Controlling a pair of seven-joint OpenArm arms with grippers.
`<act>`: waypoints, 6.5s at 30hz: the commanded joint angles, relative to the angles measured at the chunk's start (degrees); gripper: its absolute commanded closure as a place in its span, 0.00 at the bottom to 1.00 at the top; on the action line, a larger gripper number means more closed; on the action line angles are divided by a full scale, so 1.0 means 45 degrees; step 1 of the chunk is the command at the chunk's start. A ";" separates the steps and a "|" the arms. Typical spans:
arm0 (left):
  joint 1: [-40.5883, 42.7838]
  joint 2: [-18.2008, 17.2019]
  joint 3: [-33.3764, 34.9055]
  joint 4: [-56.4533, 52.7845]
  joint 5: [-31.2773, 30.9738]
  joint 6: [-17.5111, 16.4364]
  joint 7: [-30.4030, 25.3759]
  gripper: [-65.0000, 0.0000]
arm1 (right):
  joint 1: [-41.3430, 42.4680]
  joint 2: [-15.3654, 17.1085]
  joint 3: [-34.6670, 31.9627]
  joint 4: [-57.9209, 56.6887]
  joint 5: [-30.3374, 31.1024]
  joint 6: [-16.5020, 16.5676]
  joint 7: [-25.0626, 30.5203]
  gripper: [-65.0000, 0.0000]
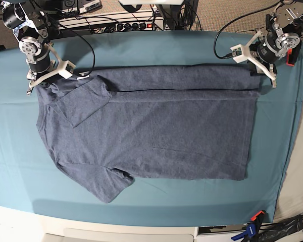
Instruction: Fold the T-shirt properly
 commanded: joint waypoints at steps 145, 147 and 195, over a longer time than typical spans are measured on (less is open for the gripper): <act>0.1146 -0.1409 -0.2929 0.4663 -0.0826 0.0962 0.2773 0.59 | -0.5659 -0.0355 0.6135 0.5902 -0.1666 -0.4609 -0.2448 0.60; 0.0520 -0.1404 -0.3755 0.4663 -0.1821 0.0937 0.2404 0.59 | -0.4629 -0.0957 0.7271 0.5902 -0.0389 -0.4726 -0.2030 0.60; -0.1885 0.0457 -0.4575 0.0413 -1.1531 -0.2365 0.0748 0.59 | 0.6513 -0.6037 0.8646 -0.2633 1.3294 -0.4138 0.0491 0.60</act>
